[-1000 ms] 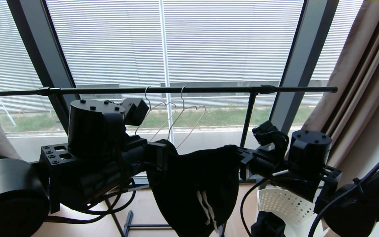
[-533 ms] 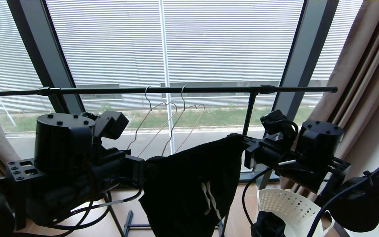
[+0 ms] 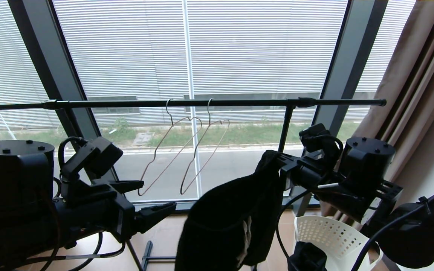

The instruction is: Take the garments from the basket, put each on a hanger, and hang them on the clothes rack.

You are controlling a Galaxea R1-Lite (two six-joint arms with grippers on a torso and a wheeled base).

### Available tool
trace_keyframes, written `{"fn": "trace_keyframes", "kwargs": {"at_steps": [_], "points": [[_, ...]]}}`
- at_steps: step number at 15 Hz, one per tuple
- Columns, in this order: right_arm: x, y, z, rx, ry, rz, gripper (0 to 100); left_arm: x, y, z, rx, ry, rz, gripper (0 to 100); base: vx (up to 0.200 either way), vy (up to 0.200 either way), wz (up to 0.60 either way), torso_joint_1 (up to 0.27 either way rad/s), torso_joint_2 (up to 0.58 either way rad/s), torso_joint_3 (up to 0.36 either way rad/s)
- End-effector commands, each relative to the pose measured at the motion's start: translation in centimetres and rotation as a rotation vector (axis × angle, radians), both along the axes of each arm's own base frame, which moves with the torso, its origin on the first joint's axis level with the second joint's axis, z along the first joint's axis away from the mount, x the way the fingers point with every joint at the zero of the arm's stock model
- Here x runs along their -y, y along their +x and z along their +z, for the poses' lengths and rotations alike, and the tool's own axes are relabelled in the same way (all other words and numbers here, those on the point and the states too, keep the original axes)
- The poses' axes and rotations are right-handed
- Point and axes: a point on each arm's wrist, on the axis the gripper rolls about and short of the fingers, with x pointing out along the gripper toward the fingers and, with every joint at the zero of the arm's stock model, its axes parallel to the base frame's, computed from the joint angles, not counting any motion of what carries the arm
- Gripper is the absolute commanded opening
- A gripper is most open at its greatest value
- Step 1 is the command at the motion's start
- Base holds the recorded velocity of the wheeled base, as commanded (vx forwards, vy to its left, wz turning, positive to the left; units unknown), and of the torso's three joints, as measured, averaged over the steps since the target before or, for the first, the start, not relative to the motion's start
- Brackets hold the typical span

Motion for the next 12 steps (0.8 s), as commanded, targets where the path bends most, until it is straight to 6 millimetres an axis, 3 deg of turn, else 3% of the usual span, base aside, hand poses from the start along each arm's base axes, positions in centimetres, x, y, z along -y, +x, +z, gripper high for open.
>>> {"fn": "trace_keyframes", "kwargs": {"at_steps": [1,4,8,9,10,12], "points": [[-1.5,-1.3,0.2,0.008,-0.001,0.028,0,-0.1,-0.8,0.1,-0.001,-0.034,-0.09,100,0.0,0.0,0.0,0.0,0.0,0.0],[-2.6,-2.3,0.3,0.013,-0.009,0.016,0,-0.2,0.0,0.5,0.012,-0.026,-0.049,100,0.0,0.0,0.0,0.0,0.0,0.0],[-2.3,-2.5,0.8,0.025,-0.002,0.013,0,-3.4,2.2,0.5,0.032,0.008,0.12,100,0.0,0.0,0.0,0.0,0.0,0.0],[-2.3,-2.4,0.7,0.024,-0.003,0.012,0,-4.4,3.6,0.1,0.041,0.059,0.161,100,0.0,0.0,0.0,0.0,0.0,0.0],[-2.3,-2.4,0.7,0.024,-0.003,0.012,0,-4.5,3.8,0.1,0.042,0.065,0.166,100,0.0,0.0,0.0,0.0,0.0,0.0],[-2.3,-2.5,0.6,0.022,-0.004,0.012,0,-4.5,6.7,-1.0,0.016,0.12,0.223,100,0.0,0.0,0.0,0.0,0.0,0.0]]}}
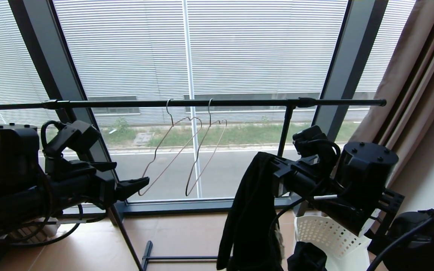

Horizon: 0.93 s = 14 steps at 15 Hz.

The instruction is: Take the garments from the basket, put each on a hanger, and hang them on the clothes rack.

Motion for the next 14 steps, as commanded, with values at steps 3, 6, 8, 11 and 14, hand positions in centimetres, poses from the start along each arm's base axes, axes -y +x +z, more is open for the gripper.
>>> {"fn": "trace_keyframes", "kwargs": {"at_steps": [3,6,8,11,14], "points": [[0.0,-0.1,0.2,0.004,0.003,0.0,0,0.5,6.0,-2.2,-0.066,0.043,0.057,100,0.0,0.0,0.0,0.0,0.0,0.0],[0.1,-0.1,0.2,0.007,0.005,-0.001,0,1.1,8.9,-3.3,-0.079,0.078,0.104,100,0.0,0.0,0.0,0.0,0.0,0.0],[0.1,-0.1,0.2,0.007,0.005,-0.001,0,1.4,10.0,-3.8,-0.082,0.08,0.102,100,0.0,0.0,0.0,0.0,0.0,0.0],[0.2,0.0,0.2,0.005,0.004,-0.006,0,2.5,13.4,-4.6,-0.066,0.097,0.127,100,0.0,0.0,0.0,0.0,0.0,0.0],[0.2,0.0,0.1,0.003,0.002,-0.006,0,2.8,14.6,-5.1,-0.06,0.1,0.133,100,0.0,0.0,0.0,0.0,0.0,0.0]]}}
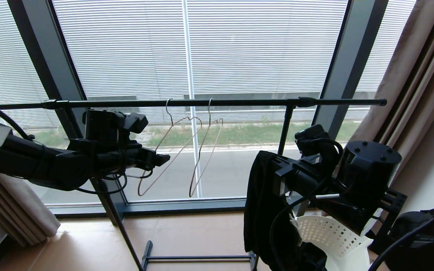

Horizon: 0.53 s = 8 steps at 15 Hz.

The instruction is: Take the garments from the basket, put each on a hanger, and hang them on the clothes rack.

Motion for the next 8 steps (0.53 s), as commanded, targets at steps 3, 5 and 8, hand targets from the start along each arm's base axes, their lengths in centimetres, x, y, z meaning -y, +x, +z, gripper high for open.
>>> {"fn": "trace_keyframes", "kwargs": {"at_steps": [3,5,8], "points": [[-0.1,0.1,-0.1,-0.003,-0.002,0.003,0,0.4,2.1,-2.1,-0.022,0.018,0.022,100,0.0,0.0,0.0,0.0,0.0,0.0],[0.1,0.2,-0.1,-0.003,-0.002,-0.003,0,0.6,2.7,-2.6,0.004,0.009,0.027,100,0.0,0.0,0.0,0.0,0.0,0.0],[0.1,0.2,-0.2,-0.005,-0.002,-0.001,0,0.5,2.7,-3.0,-0.002,0.011,0.029,100,0.0,0.0,0.0,0.0,0.0,0.0]]}}
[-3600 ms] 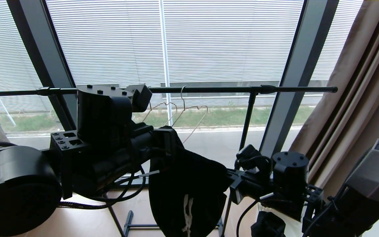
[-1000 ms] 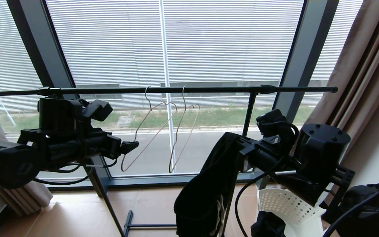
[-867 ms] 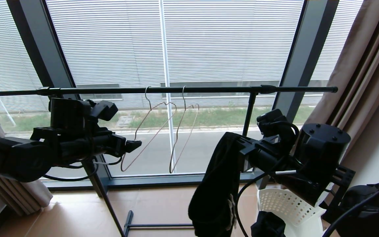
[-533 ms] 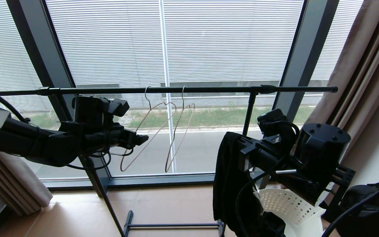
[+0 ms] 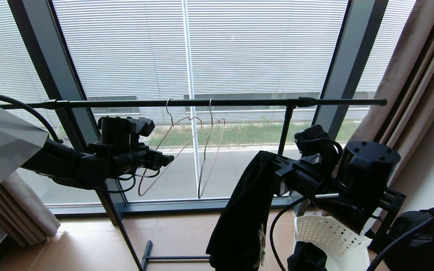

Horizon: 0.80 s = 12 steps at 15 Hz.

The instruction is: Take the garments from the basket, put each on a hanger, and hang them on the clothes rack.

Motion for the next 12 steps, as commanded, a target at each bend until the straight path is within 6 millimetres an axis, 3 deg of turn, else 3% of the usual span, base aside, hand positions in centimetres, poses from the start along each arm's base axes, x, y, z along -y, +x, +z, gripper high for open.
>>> {"fn": "trace_keyframes", "kwargs": {"at_steps": [1,3,4,12], "points": [[-0.02,0.03,-0.1,-0.003,-0.002,0.0,0,-0.03,0.14,-0.42,-0.01,0.002,0.001,100,0.0,0.0,0.0,0.0,0.0,0.0],[-0.02,0.03,-0.1,-0.003,-0.002,0.0,0,0.04,0.15,-0.47,-0.01,0.002,-0.001,100,0.0,0.0,0.0,0.0,0.0,0.0],[0.02,0.06,-0.1,-0.003,-0.002,-0.002,0,0.06,0.24,-0.49,-0.007,0.001,-0.001,0,0.0,0.0,0.0,0.0,0.0,0.0],[0.03,0.29,-0.53,-0.013,-0.011,-0.006,0,0.16,0.11,-0.58,-0.01,0.005,-0.005,0,0.0,0.0,0.0,0.0,0.0,0.0]]}}
